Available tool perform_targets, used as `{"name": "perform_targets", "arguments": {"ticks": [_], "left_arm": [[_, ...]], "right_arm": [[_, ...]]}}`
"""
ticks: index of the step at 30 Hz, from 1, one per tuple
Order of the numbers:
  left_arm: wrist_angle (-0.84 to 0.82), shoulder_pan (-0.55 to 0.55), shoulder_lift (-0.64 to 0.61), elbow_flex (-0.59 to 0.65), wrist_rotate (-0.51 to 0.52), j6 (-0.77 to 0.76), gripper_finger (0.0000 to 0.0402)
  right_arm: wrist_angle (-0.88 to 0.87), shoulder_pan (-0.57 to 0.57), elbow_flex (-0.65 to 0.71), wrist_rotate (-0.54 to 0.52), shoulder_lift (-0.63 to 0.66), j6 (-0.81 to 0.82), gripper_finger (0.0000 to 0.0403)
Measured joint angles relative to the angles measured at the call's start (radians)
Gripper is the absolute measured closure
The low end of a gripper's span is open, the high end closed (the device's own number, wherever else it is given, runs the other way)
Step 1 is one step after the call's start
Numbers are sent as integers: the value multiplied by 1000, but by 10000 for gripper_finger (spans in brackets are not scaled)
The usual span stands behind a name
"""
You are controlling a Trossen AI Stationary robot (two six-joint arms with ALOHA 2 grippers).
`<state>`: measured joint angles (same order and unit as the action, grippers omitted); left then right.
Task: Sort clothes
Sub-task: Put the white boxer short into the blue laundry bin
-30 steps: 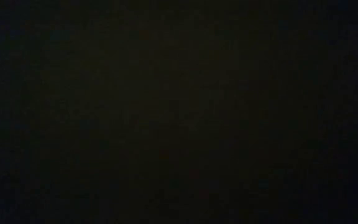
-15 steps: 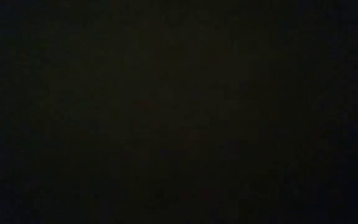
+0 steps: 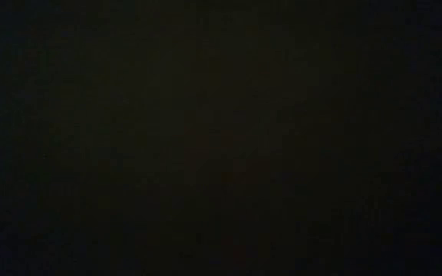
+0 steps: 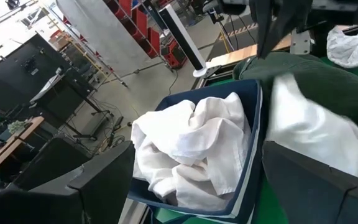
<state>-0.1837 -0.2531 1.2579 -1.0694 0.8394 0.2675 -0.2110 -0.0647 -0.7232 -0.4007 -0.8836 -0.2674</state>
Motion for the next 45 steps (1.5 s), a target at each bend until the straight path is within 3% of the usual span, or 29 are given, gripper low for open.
{"name": "perform_targets", "arguments": {"ticks": [5,11,20,29,37,45], "left_arm": [[-22,0,0,0,0,-25,74],[-74,0,0,3,0,-68,74],[-74,0,0,5,0,-71,74],[-74,0,0,6,0,-69,74],[-74,0,0,6,0,-68,74],[-74,0,0,6,0,-68,74]], "right_arm": [[-48,0,-46,10,-3,-21,394],[-232,0,-48,148,-14,-22,394],[-403,0,-41,139,-26,23,373],[-395,0,17,139,-96,53,282],[-261,0,66,138,-181,22,198],[-236,0,73,131,-297,-21,147]]}}
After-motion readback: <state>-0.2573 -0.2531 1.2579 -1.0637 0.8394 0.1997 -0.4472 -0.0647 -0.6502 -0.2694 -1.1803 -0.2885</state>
